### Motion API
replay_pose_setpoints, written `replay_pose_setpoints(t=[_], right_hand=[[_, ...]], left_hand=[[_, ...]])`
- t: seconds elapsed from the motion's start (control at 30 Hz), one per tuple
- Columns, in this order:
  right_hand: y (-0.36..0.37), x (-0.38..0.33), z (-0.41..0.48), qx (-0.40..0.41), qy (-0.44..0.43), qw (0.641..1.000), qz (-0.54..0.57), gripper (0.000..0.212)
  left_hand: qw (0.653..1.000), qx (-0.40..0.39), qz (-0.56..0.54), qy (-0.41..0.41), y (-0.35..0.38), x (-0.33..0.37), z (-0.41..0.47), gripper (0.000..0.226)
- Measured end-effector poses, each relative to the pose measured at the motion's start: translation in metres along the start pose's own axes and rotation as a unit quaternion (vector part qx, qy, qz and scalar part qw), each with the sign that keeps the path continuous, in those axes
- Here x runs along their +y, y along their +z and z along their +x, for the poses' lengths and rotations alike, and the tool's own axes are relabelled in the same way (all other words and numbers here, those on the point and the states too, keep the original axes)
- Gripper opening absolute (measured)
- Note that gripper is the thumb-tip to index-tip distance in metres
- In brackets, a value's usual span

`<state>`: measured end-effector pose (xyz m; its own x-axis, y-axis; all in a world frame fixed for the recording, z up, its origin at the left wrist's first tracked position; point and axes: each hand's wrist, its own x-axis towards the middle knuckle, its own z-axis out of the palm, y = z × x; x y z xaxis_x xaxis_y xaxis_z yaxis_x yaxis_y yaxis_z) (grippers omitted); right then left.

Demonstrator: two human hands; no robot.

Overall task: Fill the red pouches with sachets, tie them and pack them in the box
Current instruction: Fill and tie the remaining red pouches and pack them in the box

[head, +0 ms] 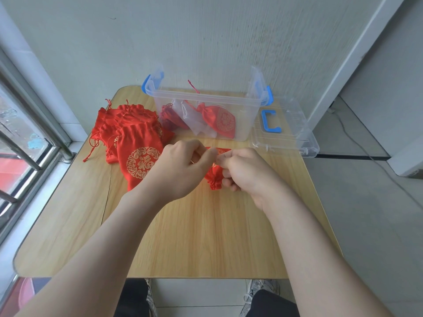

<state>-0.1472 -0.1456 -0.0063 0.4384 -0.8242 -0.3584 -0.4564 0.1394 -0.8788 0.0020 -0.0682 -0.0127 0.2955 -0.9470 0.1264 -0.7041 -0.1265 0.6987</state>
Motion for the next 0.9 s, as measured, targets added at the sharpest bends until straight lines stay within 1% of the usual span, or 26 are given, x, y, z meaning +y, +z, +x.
replay_pose_setpoints(t=[0.07,0.17,0.23,0.33,0.43,0.53,0.63,0.7,0.77,0.9], right_hand=[[0.001,0.000,-0.001,-0.002,-0.002,1.000,-0.001,0.012],[0.001,0.000,-0.002,-0.006,-0.005,1.000,-0.008,0.013],[0.001,0.000,-0.004,-0.008,-0.014,1.000,-0.016,0.014],[-0.001,0.002,-0.005,0.001,-0.031,0.999,-0.037,0.012],[-0.005,0.009,-0.003,0.030,-0.037,0.994,-0.100,0.013],[-0.009,0.018,0.001,0.078,-0.027,0.974,-0.211,0.022],[-0.010,0.020,0.001,0.108,-0.007,0.956,-0.273,0.019],[-0.010,0.019,-0.001,0.110,0.008,0.943,-0.313,0.021],[-0.009,0.020,-0.003,0.105,0.013,0.931,-0.350,0.019],[-0.006,0.019,-0.003,0.088,0.006,0.927,-0.364,0.012]], left_hand=[[1.000,-0.011,0.023,0.012,0.000,-0.003,0.002,0.038],[0.998,-0.040,0.042,0.029,0.000,-0.007,0.003,0.029],[0.998,-0.048,0.043,0.026,-0.001,-0.008,0.003,0.027],[0.997,-0.038,0.064,0.007,-0.002,-0.010,0.003,0.026],[0.993,-0.041,0.103,-0.037,-0.001,-0.020,0.004,0.028],[0.980,-0.056,0.170,-0.084,-0.001,-0.027,0.002,0.030],[0.962,-0.054,0.237,-0.123,-0.004,-0.030,0.000,0.028],[0.960,-0.051,0.242,-0.132,-0.004,-0.034,0.001,0.027],[0.960,-0.053,0.236,-0.138,-0.002,-0.035,0.002,0.027],[0.959,-0.053,0.245,-0.133,0.001,-0.036,0.002,0.030]])
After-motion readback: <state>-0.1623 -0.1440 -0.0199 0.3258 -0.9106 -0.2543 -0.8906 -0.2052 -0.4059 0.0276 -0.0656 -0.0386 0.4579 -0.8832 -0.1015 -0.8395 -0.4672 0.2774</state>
